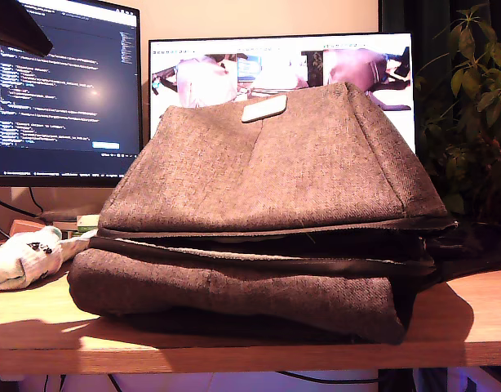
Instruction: Pack the pair of socks inside the grey Google backpack
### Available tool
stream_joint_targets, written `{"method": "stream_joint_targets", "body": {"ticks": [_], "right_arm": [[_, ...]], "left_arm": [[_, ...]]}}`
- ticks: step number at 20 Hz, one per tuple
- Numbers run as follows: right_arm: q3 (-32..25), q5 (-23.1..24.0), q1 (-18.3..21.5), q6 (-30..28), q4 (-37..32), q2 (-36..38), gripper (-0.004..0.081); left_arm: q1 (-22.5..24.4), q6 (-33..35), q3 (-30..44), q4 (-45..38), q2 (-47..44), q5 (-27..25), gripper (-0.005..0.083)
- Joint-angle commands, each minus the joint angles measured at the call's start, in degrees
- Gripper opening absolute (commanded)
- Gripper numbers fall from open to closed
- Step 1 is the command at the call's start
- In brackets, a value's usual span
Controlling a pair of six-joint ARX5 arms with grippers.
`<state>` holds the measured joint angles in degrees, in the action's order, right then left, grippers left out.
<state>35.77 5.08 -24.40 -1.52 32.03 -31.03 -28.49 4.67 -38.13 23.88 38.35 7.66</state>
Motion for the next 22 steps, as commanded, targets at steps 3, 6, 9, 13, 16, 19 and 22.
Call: {"method": "stream_joint_targets", "body": {"ticks": [3, 6, 9, 13, 16, 19, 22], "right_arm": [[-0.81, -0.66, 0.04, 0.15, 1.66, -0.2, -0.0013], [-0.81, -0.66, 0.04, 0.15, 1.66, -0.2, -0.0013], [-0.81, -1.64, 0.04, 0.09, 1.66, -0.22, -0.0013], [-0.59, -9.46, 0.02, -0.74, 1.27, -1.46, -0.0013], [-0.42, -13.35, -1.53, -2.95, 1.27, -2.99, 0.0009], [-0.39, -13.49, -2.99, -3.06, 1.05, -4.11, 0.0088], [-0.39, -13.49, -3.32, -3.06, 0.94, -5.11, 0.0131]], "left_arm": [[-0.13, -0.17, 0.26, 3.28, -0.11, 1.11, -0.0019], [-0.13, -0.15, 0.26, 3.23, -0.11, 1.11, -0.0019], [-0.17, 0.98, 0.22, 0.07, 0.72, 1.33, -0.0007], [-0.61, 3.58, -1.31, -6.32, 5.42, 7.41, 0.0401], [-1.73, 7.5, -3.41, -9.46, 11.19, 7.52, 0.0571], [-2.16, 9.6, -4.31, -16.63, 16.96, 5.68, 0.0644], [-2.32, 9.73, -5.99, -19.71, 22.32, 5.4, 0.0645]]}}
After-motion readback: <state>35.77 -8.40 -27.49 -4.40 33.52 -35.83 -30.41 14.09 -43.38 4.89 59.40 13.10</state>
